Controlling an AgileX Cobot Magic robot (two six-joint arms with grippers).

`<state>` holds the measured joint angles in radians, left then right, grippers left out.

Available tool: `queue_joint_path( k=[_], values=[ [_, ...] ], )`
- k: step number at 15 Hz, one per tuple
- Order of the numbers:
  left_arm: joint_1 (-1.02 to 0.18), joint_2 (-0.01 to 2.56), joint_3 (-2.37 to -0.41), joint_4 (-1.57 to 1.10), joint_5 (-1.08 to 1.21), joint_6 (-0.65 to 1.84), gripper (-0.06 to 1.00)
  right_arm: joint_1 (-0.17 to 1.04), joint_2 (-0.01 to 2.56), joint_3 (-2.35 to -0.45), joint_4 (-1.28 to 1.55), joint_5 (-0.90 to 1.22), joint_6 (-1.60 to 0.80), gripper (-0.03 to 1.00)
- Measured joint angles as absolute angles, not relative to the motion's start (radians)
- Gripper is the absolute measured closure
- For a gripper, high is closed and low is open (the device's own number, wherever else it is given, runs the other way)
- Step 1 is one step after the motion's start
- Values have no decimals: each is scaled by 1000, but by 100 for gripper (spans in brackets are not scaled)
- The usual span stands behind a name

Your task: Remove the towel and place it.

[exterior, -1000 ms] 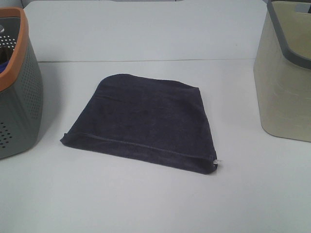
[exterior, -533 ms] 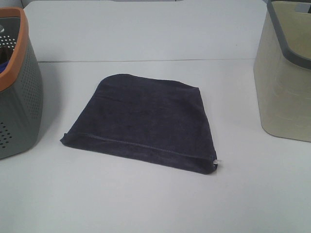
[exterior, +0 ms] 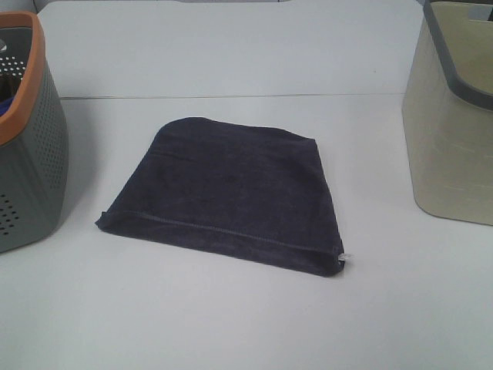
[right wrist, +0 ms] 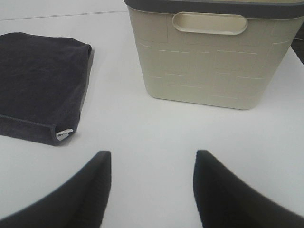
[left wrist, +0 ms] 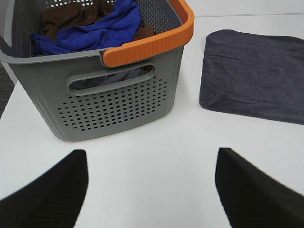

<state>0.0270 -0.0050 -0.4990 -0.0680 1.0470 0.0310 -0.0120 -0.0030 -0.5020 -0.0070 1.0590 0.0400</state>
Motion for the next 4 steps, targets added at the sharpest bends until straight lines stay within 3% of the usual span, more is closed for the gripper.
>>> queue_joint_path(
  k=[4],
  values=[
    [27,-5,-499,-68,1047,31,24,-12,-3,-502,-7,1059,40,43]
  ],
)
